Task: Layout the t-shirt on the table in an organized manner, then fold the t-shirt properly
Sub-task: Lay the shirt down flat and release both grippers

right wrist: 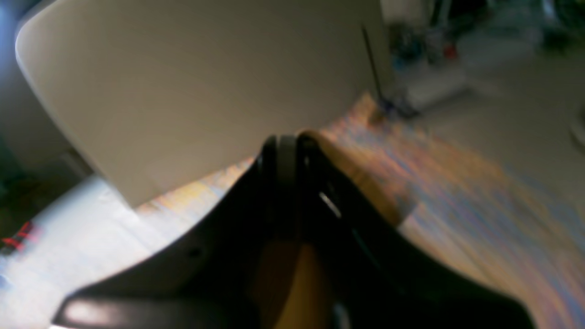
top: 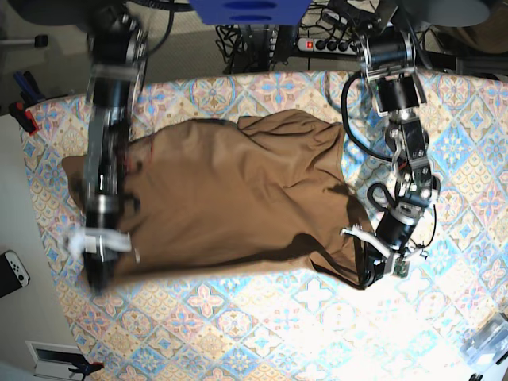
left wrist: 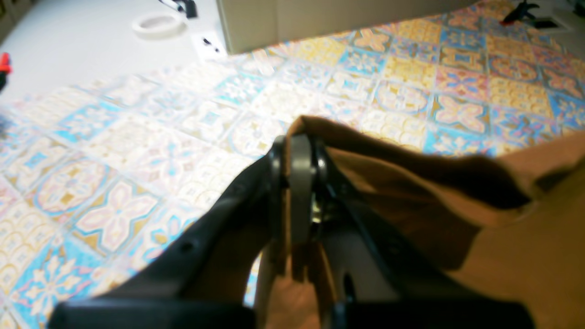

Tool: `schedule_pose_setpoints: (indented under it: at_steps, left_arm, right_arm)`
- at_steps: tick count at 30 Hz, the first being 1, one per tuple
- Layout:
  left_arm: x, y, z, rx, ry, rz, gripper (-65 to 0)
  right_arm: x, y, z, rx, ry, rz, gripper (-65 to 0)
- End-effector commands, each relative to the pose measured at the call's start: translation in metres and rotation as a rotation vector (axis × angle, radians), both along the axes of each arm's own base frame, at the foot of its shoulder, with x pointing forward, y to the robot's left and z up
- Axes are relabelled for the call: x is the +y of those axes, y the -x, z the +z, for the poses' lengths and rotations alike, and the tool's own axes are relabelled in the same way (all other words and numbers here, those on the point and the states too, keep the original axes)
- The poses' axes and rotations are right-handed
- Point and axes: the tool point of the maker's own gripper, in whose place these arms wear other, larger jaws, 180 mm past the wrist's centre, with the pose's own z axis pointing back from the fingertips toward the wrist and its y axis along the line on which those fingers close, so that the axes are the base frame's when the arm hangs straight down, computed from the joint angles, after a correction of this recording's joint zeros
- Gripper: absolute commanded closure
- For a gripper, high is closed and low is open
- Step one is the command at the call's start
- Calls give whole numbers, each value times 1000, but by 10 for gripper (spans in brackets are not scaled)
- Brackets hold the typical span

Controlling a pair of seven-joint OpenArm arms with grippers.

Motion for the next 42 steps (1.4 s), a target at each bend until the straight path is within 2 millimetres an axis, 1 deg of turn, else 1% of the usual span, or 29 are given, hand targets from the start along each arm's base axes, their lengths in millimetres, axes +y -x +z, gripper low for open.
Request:
schedule_pose_setpoints:
  at_steps: [1,4,6,7,10,12,13,14,15,16,17,19,21,23,25,26,27,28,30,31,32,34,35,37,38,39,40,41,42]
  left_arm:
    - [5,-14,17,-47,1,11,0]
    - [7,-30,4,6,-25,16,0]
    - [8,-42,-2,35,-33,18,0]
    - [9,-48,-3,45,-34,19,0]
    - [8,-65,-14,102,-28,21,0]
    - [6,-74,-17,126,-13,23,0]
    - [6,-76,-20,137,-5,26,-16]
    - [7,-76,-23,147,1,31,-108]
    - [11,-76,-25,148,3,55,-185]
    - [16,-77,-26,150,-6,85,-237]
    - [18,-77,-27,152,-11,103,-250]
    - [20,-72,-36,169,-15,112,-238]
    - [20,-70,-39,173,-16,112,-224]
    - [20,-69,-41,179,-17,113,-221]
    - [20,-68,-43,186,-17,111,-222]
    - [21,-63,-50,199,-20,113,-222]
    - [22,-61,-52,201,-20,114,-222]
    - [22,-59,-54,202,-21,114,-222]
    - [22,-59,-48,185,-28,114,-222]
    - [23,-52,-52,188,-37,115,-222]
    - [24,-47,-52,182,-45,116,-222]
    - [23,-41,-44,152,-64,114,-222]
    - [18,-36,-45,145,-82,100,-222]
    - [2,-23,-51,147,-130,44,-222]
    - [-5,-17,-53,149,-146,23,-222]
    - [-11,-11,-54,149,-165,5,-222]
    - [-9,-3,-56,161,-200,-6,-222]
    - [-12,5,-58,182,-231,-23,-222]
    - [-22,11,-58,194,-250,-58,-222]
  right_arm:
    - [-3,-8,9,-30,-4,-7,0]
    - [-17,-19,-21,74,22,-14,0]
    - [-25,-30,-32,126,37,-17,0]
    - [-25,-38,-33,142,39,-14,0]
    - [-18,-74,-29,201,58,12,0]
    - [-19,-90,-31,253,63,9,0]
    - [-23,-95,-34,282,58,0,-45]
    - [-27,-98,-36,307,50,-11,-113]
    - [-29,-101,-37,327,50,-16,-165]
    - [-31,-104,-36,342,54,-19,-201]
    - [-30,-109,-31,346,64,-17,-206]
    - [-26,-117,-18,335,102,-2,-200]
    - [-21,-120,-14,339,150,20,-200]
    - [-14,-119,-20,361,207,46,-201]
    - [-4,-118,-27,389,299,89,-208]
    - [1,-117,-31,401,345,111,-216]
    - [5,-116,-34,410,376,126,-223]
    - [7,-116,-36,416,396,136,-229]
    - [9,-116,-34,408,401,140,-232]
    - [8,-116,-34,408,395,135,-231]
    - [6,-116,-34,407,380,127,-231]
    - [-3,-110,-45,422,317,98,-231]
    - [-13,-103,-54,434,279,72,-230]
    - [-43,-88,-67,451,208,5,-229]
    - [-50,-81,-76,464,179,-14,-229]
    - [-55,-70,-91,486,154,-29,-229]
    - [-60,-60,-105,511,133,-43,-229]
    - [-69,-49,-117,538,127,-60,-229]
    - [-79,-41,-124,565,131,-70,-229]
